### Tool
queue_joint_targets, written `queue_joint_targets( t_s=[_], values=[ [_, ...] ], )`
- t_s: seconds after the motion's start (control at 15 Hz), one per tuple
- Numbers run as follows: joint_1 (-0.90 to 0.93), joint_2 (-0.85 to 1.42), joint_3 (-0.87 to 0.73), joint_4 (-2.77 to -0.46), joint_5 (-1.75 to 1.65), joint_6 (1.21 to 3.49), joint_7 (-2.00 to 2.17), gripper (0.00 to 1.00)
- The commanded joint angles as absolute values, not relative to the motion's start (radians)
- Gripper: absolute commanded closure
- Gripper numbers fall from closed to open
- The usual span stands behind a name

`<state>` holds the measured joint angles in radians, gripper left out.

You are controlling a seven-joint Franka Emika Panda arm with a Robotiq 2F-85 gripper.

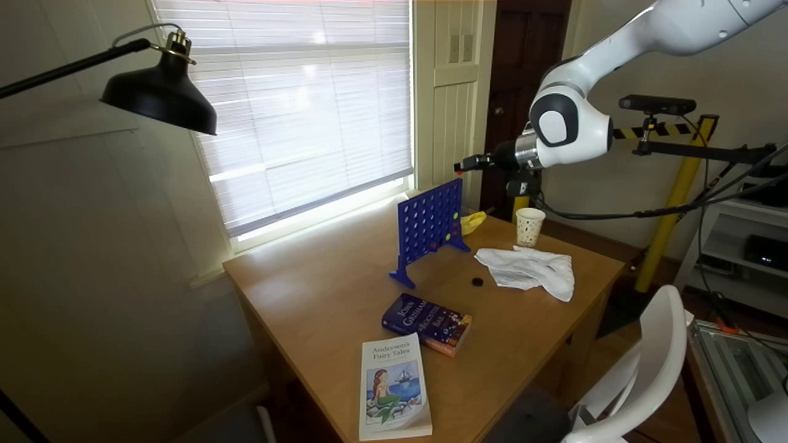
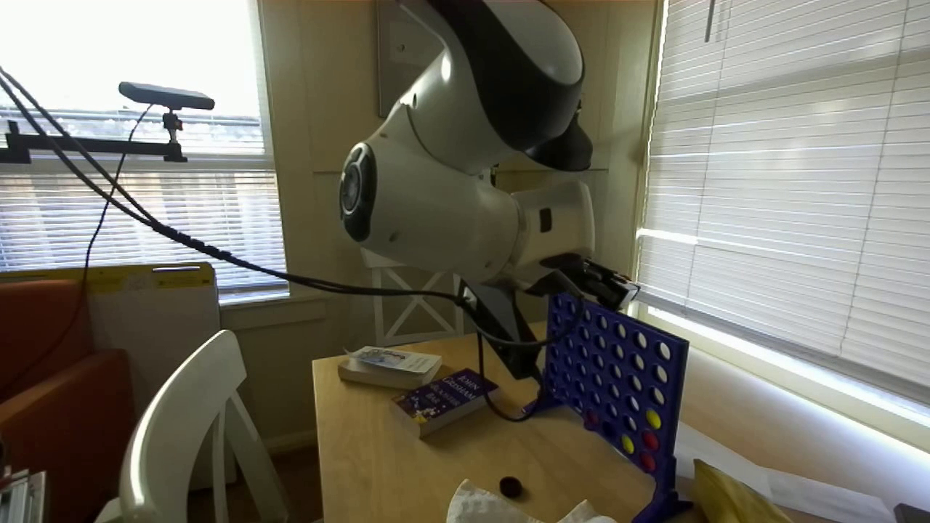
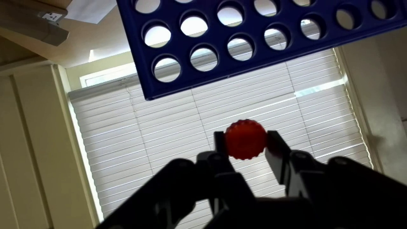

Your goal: Put the orange disc in the blue board

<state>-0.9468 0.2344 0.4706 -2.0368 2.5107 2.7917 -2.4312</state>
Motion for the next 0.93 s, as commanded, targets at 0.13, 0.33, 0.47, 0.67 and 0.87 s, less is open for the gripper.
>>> queue_joint_targets(
  t_s=[0.13, 0.33, 0.47, 0.67, 0.87],
  values=[
    [-0.869, 0.267, 0.392, -2.008, 2.511, 2.758, -2.433, 0.89],
    [-0.83, 0.277, 0.345, -1.994, 2.511, 2.747, -2.431, 0.89],
    [-0.802, 0.284, 0.314, -1.987, 2.511, 2.744, -2.427, 0.89],
    [-0.759, 0.286, 0.277, -1.984, 2.511, 2.765, -2.424, 0.89],
    [-0.719, 0.281, 0.248, -1.994, 2.511, 2.768, -2.427, 0.89]
  ],
)
